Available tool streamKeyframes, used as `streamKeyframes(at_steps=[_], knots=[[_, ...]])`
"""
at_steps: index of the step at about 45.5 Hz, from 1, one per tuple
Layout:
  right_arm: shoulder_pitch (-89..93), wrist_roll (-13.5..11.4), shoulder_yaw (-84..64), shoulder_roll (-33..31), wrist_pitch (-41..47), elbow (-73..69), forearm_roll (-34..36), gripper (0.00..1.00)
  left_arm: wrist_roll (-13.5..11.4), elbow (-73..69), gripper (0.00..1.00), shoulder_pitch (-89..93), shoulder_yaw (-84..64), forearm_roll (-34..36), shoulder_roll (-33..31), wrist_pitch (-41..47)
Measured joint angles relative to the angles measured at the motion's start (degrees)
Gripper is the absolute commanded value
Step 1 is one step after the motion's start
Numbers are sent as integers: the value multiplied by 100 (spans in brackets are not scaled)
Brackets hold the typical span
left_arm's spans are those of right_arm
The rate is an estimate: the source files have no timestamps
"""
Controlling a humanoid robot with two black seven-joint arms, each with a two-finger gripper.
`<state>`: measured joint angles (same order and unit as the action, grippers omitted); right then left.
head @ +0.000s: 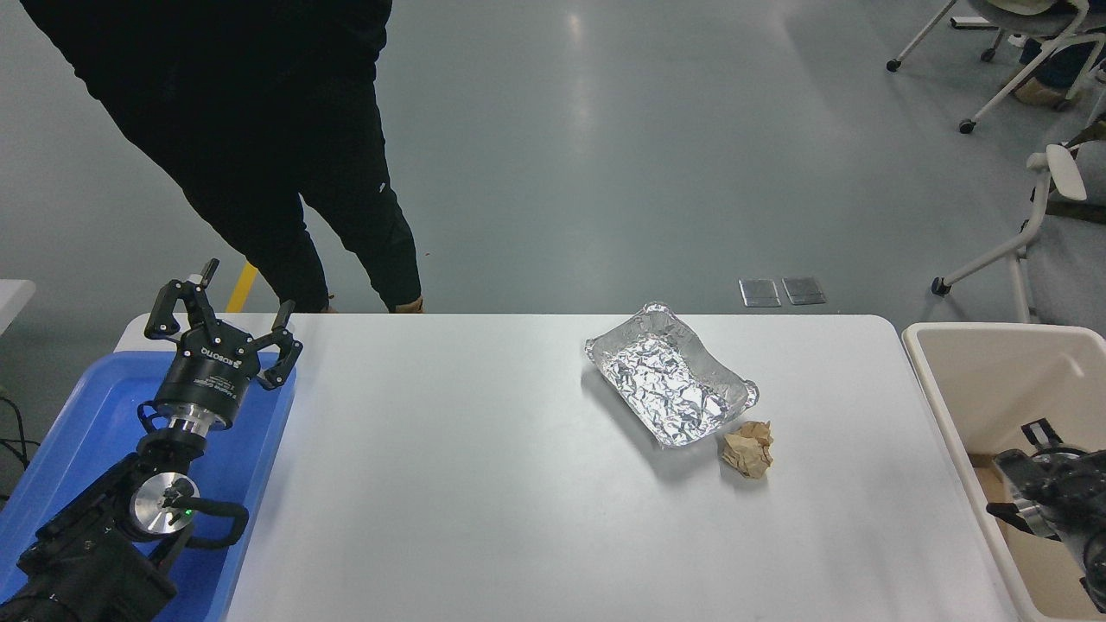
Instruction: Pick up foil plate and place in dustbin
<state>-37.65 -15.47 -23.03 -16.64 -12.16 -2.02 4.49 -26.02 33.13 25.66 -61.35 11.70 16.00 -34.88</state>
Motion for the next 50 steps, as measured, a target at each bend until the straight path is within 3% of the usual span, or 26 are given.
streamKeyframes(at_steps=[41,42,46,50], knots=[[-4,-9,-4,-84,12,-118,3,0,0,0,98,0,0,0,1,0],[-16,-9,-4,-97,13,-132,3,3,0,0,98,0,0,0,1,0],[-81,-9,-10,-187,18,-207,2,46,0,0,98,0,0,0,1,0],[-147,-9,-28,-284,19,-274,1,68,0,0,98,0,0,0,3,0]])
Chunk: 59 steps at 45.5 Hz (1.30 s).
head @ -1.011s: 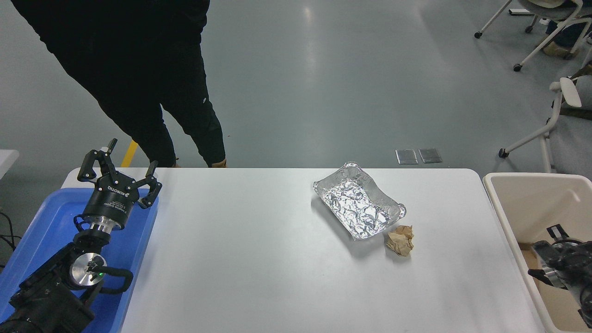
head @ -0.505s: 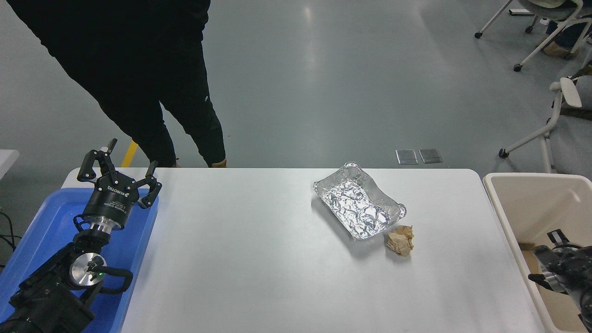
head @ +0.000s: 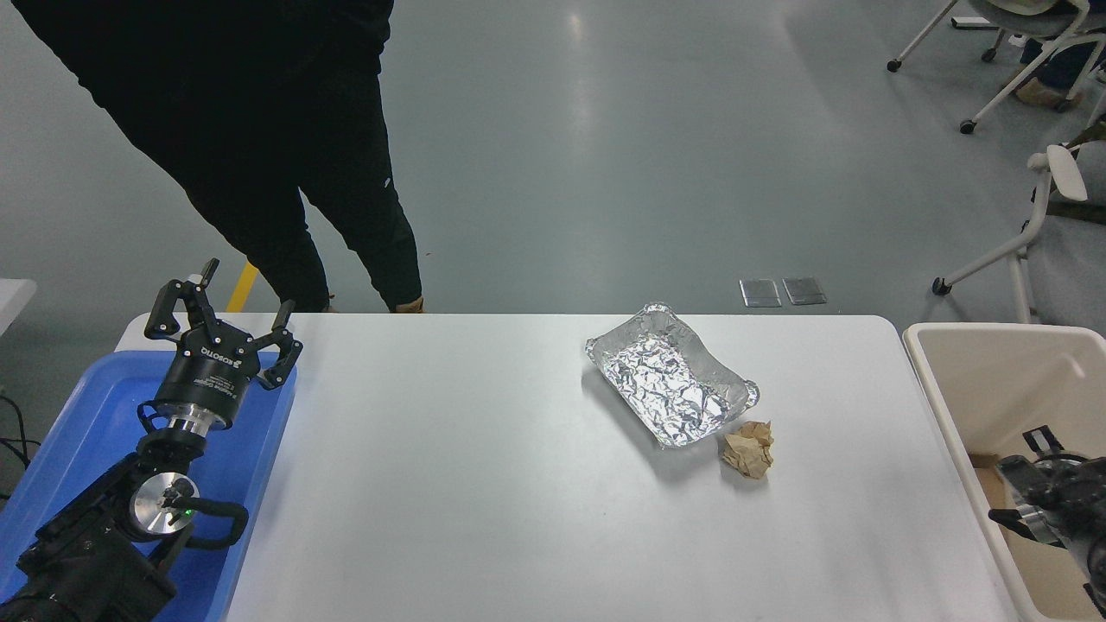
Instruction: Pick up foil plate and place in dustbin
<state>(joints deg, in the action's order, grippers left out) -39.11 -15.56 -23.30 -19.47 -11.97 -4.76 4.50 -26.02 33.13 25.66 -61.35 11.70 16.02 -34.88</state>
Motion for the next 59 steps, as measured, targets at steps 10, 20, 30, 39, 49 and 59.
streamKeyframes(at_steps=[10,20,30,39,49,59], knots=[[-305,0,-41,-281,-22,-234,-2,100,0,0,98,0,0,0,1,0],[-867,0,-55,-892,-10,-1039,-2,100,0,0,98,0,0,0,1,0],[-1639,1,-68,-1706,2,-2078,-36,100,0,0,98,0,0,0,0,-1],[-2573,7,-343,-2291,166,-3088,-72,100,0,0,98,1,0,0,-1,-1],[-3956,1,-1205,-2451,693,-4018,-62,100,6,1,98,0,0,0,-2,-3],[-5193,-12,-1978,-2212,1627,-4468,-29,100,9,1,98,0,0,0,-2,-3]])
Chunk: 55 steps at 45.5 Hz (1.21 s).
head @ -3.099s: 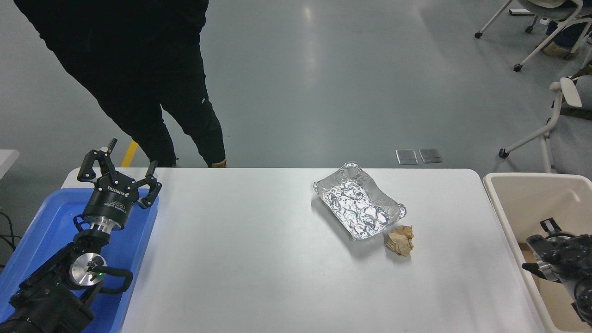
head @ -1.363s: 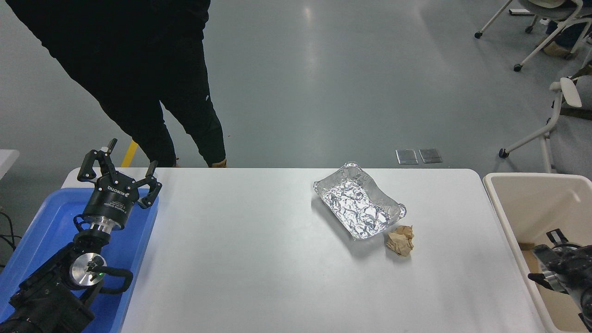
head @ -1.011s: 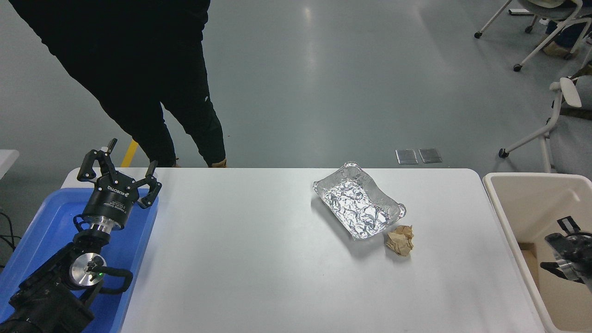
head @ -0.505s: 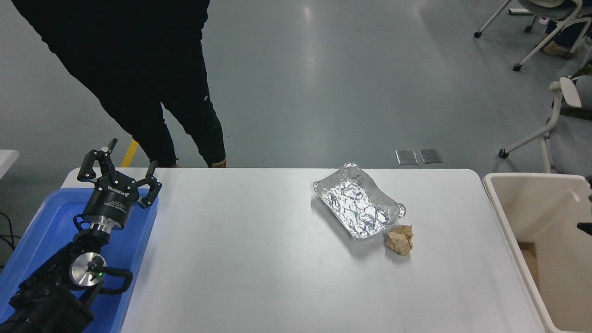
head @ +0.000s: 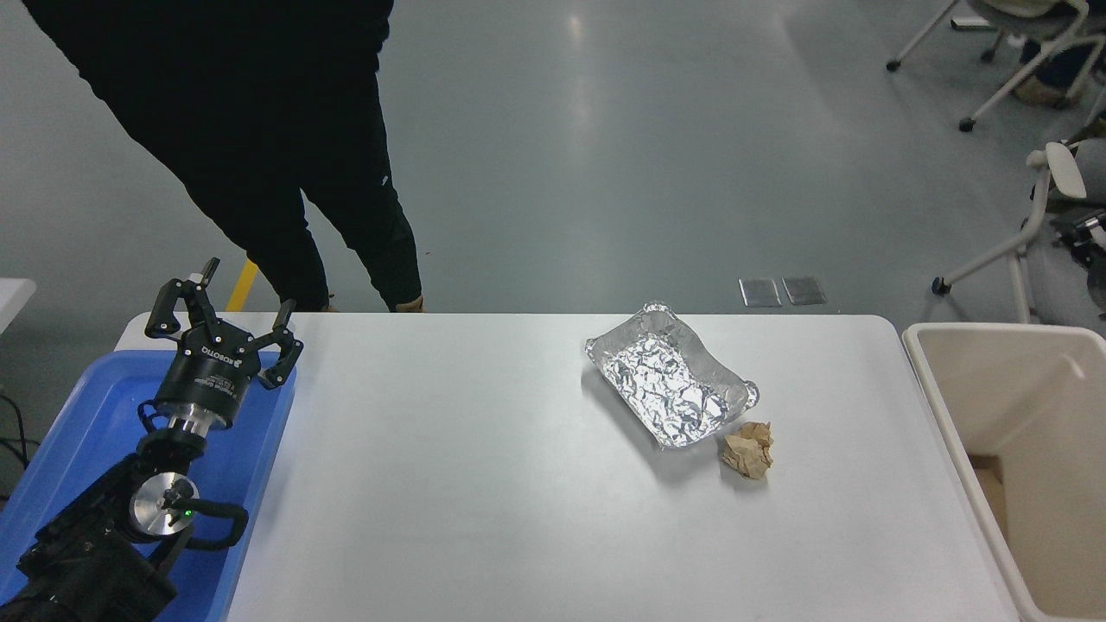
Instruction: Pick up foil plate and place in dustbin
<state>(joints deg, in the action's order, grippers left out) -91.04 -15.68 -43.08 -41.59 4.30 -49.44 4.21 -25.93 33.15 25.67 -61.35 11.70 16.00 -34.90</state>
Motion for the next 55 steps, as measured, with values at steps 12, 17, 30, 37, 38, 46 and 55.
streamKeyframes(at_steps=[12,17,30,37,38,46,55], knots=[[-1260,3,-750,309,1584,-360,20,100,0,0,98,0,0,0,0,0],[-1730,3,-1004,364,2040,-776,21,100,0,-1,98,0,0,-1,1,0],[-3210,26,-1717,588,2917,-2431,29,100,0,-2,98,-1,0,0,1,3],[-3814,32,-1890,818,3128,-3041,47,100,0,-2,98,-1,0,0,1,4],[-3870,32,-1906,850,3145,-3097,56,100,-1,-2,98,0,0,-2,1,3],[-4247,37,-1992,1151,3257,-3436,164,100,0,-2,98,0,0,0,1,4],[-4417,37,-2007,1404,3293,-3592,220,100,0,-2,98,0,0,0,1,4]])
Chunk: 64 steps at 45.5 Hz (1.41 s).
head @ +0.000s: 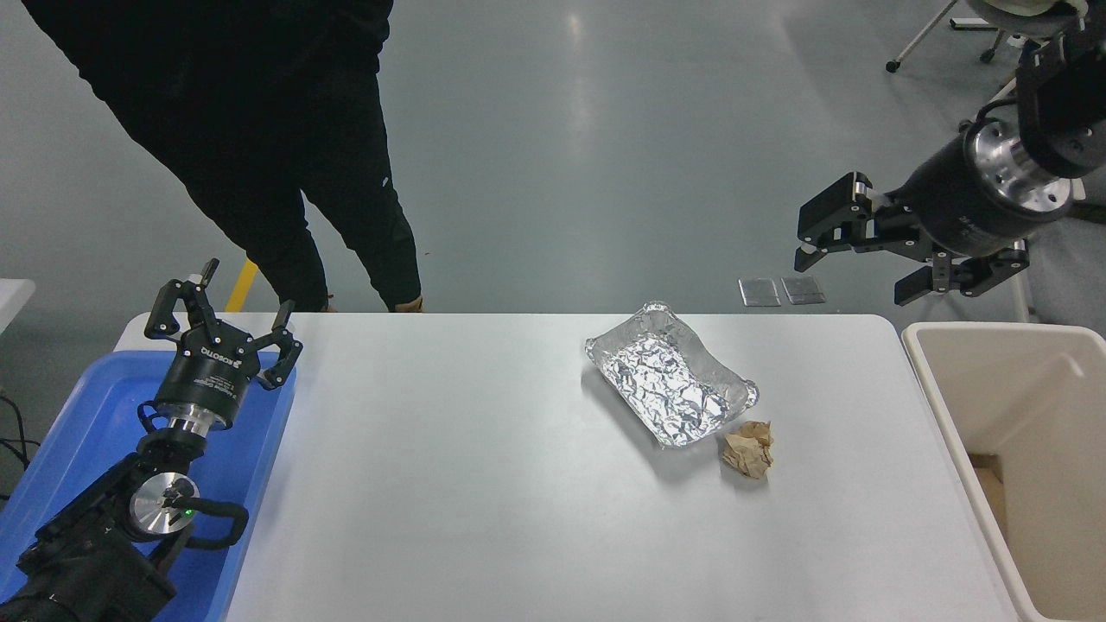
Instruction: Pick up foil plate and place in dustbin
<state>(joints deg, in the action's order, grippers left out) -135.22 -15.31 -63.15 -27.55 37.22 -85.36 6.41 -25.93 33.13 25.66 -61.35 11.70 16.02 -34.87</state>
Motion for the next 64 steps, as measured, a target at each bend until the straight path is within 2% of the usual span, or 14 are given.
streamKeyframes(at_steps=[15,37,50,64], knots=[[345,2,90,144,-248,-53,28,100,-1,0,98,0,0,0,0,2],[2314,-8,540,158,-2029,253,259,100,-7,1,98,0,0,0,4,6],[3650,-7,1176,278,-2723,769,592,100,-5,0,98,0,0,1,2,3],[4712,-8,1703,677,-3269,1519,697,98,-2,0,98,0,0,0,3,2]])
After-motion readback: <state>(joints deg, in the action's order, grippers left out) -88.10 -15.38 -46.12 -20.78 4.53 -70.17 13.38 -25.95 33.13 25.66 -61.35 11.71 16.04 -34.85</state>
